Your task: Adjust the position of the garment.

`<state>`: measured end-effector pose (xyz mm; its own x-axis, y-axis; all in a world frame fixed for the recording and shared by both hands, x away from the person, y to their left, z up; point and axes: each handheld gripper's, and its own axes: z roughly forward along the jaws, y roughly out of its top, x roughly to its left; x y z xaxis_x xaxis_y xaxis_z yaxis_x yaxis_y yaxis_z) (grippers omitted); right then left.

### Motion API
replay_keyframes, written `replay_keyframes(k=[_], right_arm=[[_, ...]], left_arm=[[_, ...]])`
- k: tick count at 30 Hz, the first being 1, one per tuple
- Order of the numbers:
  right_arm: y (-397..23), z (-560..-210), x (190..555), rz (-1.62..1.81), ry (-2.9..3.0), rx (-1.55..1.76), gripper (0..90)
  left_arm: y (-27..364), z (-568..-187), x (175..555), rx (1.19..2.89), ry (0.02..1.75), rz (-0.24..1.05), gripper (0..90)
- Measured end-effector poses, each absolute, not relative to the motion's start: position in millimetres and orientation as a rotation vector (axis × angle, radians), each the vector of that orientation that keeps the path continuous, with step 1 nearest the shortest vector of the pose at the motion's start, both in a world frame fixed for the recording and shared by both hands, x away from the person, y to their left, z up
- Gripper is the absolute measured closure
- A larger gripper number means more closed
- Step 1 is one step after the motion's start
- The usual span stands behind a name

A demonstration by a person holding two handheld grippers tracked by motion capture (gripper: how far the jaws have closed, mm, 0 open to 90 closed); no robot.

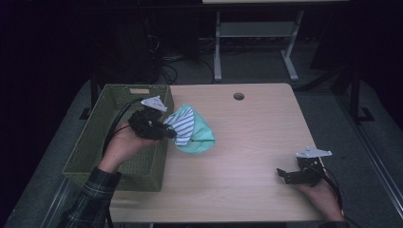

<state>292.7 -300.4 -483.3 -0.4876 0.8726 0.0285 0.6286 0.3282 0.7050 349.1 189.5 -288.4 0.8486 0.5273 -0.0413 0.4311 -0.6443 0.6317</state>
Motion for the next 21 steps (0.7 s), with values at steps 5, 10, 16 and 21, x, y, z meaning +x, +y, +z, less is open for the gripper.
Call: replay_keyframes(k=[5,10,16,21], right_arm=[[-300,-483,293,0.948,2.245,1.331,2.3],[-300,-483,292,0.948,2.246,1.331,2.3],[-300,-483,292,0.948,2.246,1.331,2.3],[-300,-483,292,0.948,2.246,1.330,2.3]], left_arm=[[203,-285,351,2.348,0.734,0.210,74.5],[216,-284,353,2.328,0.776,0.231,74.5],[238,-282,354,2.296,0.844,0.264,74.5],[259,-281,354,2.275,0.906,0.294,74.5]])
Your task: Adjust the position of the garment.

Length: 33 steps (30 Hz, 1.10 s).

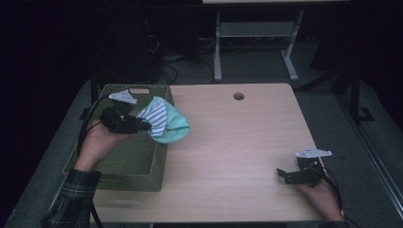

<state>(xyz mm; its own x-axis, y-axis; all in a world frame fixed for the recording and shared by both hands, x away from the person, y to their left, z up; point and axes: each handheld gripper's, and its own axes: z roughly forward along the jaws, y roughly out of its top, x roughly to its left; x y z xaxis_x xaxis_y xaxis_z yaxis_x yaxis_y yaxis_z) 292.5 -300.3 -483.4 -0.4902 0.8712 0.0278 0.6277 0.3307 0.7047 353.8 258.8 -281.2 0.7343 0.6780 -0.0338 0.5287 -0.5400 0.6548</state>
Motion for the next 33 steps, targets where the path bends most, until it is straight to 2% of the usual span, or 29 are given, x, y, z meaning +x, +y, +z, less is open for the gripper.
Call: replay_keyframes(k=[18,33], right_arm=[[-300,-483,293,0.948,2.246,1.330,2.3],[-300,-483,293,0.947,2.246,1.329,2.3]], left_arm=[[309,-287,357,2.220,1.084,0.375,74.5],[335,-311,361,2.186,1.200,0.405,74.4]])
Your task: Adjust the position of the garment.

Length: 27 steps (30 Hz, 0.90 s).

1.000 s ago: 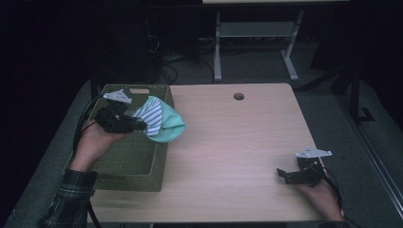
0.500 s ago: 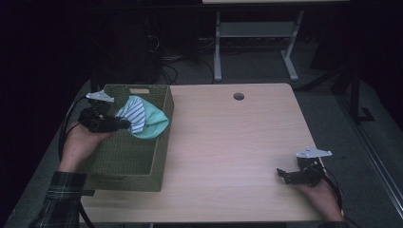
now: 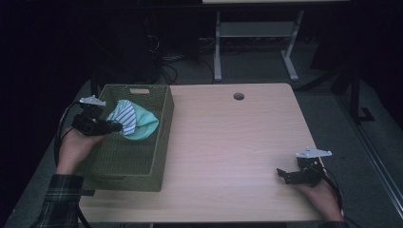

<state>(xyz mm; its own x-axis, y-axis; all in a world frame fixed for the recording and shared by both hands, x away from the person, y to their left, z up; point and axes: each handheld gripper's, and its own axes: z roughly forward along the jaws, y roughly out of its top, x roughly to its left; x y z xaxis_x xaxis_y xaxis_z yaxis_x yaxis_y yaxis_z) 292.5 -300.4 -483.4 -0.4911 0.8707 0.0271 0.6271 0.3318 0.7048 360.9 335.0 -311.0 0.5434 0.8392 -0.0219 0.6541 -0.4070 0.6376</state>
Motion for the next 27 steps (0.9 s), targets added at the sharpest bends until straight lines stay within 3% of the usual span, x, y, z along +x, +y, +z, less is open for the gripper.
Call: replay_keyframes(k=[27], right_arm=[[-300,-483,293,0.948,2.246,1.330,2.3]], left_arm=[[338,-374,371,2.214,1.267,0.375,74.3]])
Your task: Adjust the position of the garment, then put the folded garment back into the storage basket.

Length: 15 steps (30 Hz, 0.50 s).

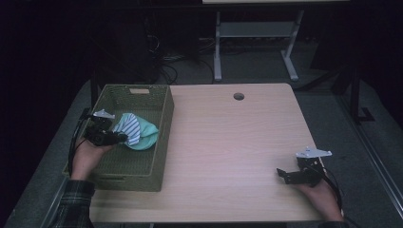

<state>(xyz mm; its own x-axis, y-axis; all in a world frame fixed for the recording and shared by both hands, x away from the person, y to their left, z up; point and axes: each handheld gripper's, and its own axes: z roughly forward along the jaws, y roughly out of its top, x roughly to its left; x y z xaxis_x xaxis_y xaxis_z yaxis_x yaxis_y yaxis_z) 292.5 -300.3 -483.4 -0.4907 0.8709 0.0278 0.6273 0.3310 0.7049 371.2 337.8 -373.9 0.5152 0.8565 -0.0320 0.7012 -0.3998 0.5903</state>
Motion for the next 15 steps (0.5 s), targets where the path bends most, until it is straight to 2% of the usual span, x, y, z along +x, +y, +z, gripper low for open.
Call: replay_keyframes(k=[11,15], right_arm=[[-300,-483,292,0.947,2.245,1.330,2.3],[-300,-483,292,0.947,2.245,1.332,2.3]], left_arm=[[340,-394,373,2.226,1.292,0.340,74.2],[335,-401,376,2.300,1.305,0.349,73.9]])
